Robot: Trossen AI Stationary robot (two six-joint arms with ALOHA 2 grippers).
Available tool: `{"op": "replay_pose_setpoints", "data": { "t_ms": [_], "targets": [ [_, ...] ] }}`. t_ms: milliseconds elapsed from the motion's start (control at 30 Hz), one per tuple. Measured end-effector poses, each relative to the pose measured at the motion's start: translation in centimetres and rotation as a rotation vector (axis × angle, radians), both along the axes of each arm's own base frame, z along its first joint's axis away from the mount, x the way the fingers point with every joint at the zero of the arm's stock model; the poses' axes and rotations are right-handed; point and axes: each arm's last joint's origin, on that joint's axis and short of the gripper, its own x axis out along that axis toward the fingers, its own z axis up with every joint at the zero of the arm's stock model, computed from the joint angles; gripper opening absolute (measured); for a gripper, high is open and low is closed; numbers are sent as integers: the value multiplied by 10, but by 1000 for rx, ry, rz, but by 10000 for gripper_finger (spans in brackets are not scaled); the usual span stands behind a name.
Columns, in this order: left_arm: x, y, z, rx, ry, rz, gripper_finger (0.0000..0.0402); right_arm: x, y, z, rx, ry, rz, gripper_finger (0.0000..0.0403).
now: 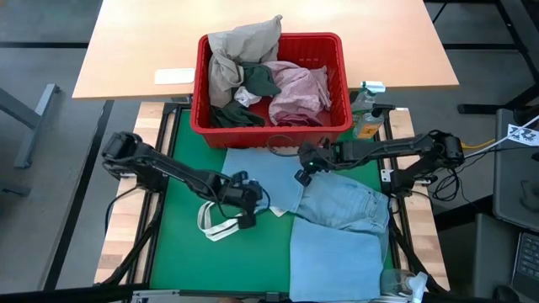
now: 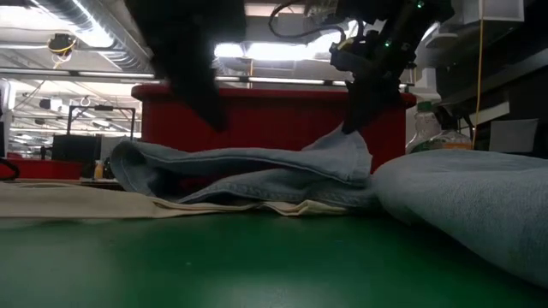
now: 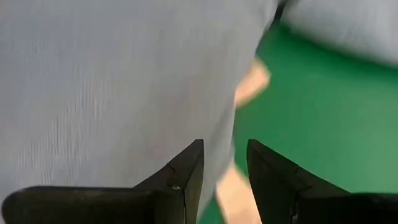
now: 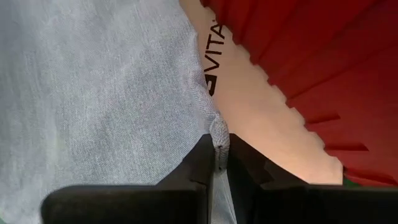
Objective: Fold laundry
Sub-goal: Fold the blue jeans
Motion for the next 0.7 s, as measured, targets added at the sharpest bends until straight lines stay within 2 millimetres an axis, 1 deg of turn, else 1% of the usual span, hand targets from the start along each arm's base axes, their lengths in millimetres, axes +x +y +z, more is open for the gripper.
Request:
{"op": "replay_pose_setpoints", "data": {
  "t_ms": [100,233,400,700],
  "targets": [
    [16,-6,-4,86,-116,-48,116,0,0,0,0,0,0,33],
    [29,-10,-14,183,-181,-98,116,0,0,0,0,1,1,34],
    [38,-13,-31,238,-171,-158,116,0,0,0,0,2,1,34],
    [43,-14,-58,330,-79,-256,116,0,0,0,0,3,1,34]
  ]
}}
